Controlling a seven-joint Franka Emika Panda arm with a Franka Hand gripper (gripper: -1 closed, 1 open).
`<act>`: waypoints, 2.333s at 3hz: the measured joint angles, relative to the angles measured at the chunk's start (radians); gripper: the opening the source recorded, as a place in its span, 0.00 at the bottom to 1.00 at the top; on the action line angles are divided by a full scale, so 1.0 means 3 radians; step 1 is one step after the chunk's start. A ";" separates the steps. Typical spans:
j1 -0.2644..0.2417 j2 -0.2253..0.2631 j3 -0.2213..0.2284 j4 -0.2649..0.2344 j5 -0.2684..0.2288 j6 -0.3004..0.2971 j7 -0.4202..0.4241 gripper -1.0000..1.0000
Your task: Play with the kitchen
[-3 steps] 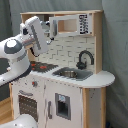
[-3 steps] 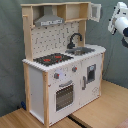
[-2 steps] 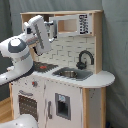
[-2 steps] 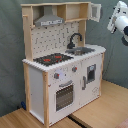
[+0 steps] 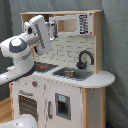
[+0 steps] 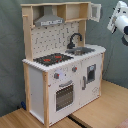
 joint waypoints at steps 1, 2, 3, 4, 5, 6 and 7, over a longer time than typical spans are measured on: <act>-0.0185 0.0147 -0.0064 0.0004 0.0000 0.0242 0.0001 0.00; -0.0335 0.0332 -0.0015 0.0082 0.0008 0.0493 0.0002 0.00; -0.0458 0.0563 0.0092 0.0327 0.0014 0.0585 0.0003 0.00; -0.0553 0.0793 0.0211 0.0589 0.0014 0.0608 0.0003 0.00; -0.0621 0.0992 0.0352 0.0812 0.0014 0.0624 0.0003 0.00; -0.0649 0.1161 0.0569 0.1011 0.0014 0.0624 0.0003 0.00; -0.0763 0.1294 0.0775 0.1216 0.0014 0.0624 0.0003 0.00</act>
